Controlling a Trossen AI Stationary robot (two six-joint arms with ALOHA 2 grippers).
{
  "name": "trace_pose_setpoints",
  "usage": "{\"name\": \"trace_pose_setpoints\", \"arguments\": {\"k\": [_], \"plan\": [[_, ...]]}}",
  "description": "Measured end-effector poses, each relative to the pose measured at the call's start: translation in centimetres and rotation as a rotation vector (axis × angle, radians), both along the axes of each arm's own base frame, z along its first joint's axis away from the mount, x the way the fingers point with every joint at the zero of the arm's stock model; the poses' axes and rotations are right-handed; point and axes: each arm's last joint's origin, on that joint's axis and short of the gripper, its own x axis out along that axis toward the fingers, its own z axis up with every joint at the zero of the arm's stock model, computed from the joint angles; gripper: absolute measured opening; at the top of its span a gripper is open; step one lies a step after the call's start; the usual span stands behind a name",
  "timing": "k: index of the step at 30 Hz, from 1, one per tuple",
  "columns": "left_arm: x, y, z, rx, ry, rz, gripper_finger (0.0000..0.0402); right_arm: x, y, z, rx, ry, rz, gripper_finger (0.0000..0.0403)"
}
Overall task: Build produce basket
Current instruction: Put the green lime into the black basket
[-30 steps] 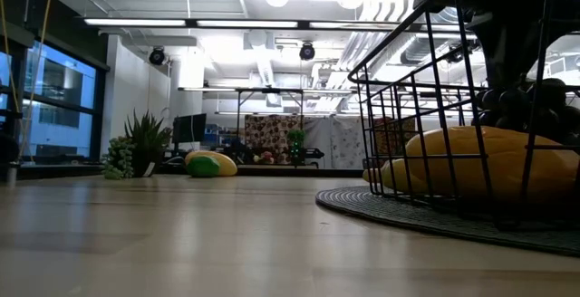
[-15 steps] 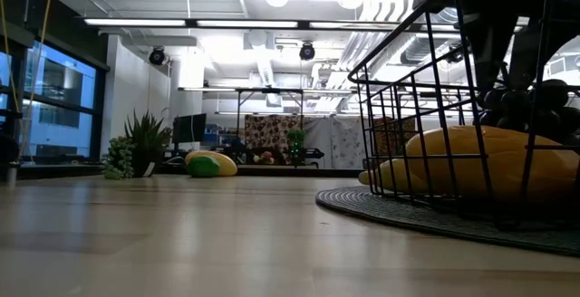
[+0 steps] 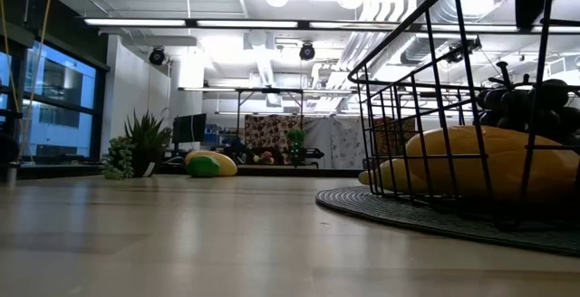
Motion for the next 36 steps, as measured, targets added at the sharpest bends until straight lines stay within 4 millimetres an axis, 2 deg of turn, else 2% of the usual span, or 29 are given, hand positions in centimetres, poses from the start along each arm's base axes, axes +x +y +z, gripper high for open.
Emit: {"name": "trace_pose_setpoints", "arguments": {"k": [3, 6, 13, 17, 19, 23, 26, 29, 34, 36], "plan": [[0.0, 0.0, 0.0, -0.001, 0.0, 0.009, 0.0179, -1.2, -1.1, 1.6, -0.029, -0.064, 0.132, 0.0226], [0.0, 0.1, 0.0, -0.001, 0.0, 0.02, 0.0179, -1.6, -2.8, 2.4, -0.106, -0.083, 0.22, 0.0232], [0.0, 0.1, 0.0, -0.003, -0.001, 0.023, 0.0179, 0.2, -7.4, 2.2, -0.282, -0.077, 0.422, 0.0234], [0.0, 0.1, 0.0, -0.014, -0.003, 0.022, 0.0179, 0.8, -9.8, 0.5, -0.318, -0.145, 0.493, 0.0234], [0.0, 0.1, 0.0, -0.017, -0.001, 0.022, 0.0179, 0.8, -10.6, -1.4, -0.286, -0.216, 0.509, 0.0234], [0.0, 0.1, -0.2, -0.012, 0.015, 0.022, 0.0179, 1.0, -11.5, -4.6, -0.295, -0.441, 0.532, 0.0234], [0.0, 0.1, -0.2, -0.012, 0.015, 0.022, 0.0179, 1.7, -12.1, -5.4, -0.374, -0.615, 0.513, 0.0234], [0.0, 0.1, -0.2, -0.012, 0.015, 0.022, 0.0179, 2.5, -12.3, -4.6, -0.505, -0.745, 0.56, 0.0234], [0.0, 0.1, -0.2, -0.002, 0.018, 0.023, 0.0179, 3.1, -12.4, -2.6, -0.785, -0.835, 0.723, 0.0234], [0.0, 0.1, -0.2, 0.012, 0.022, 0.023, 0.0179, 3.2, -12.4, -1.8, -0.863, -0.828, 0.735, 0.0234]]}}
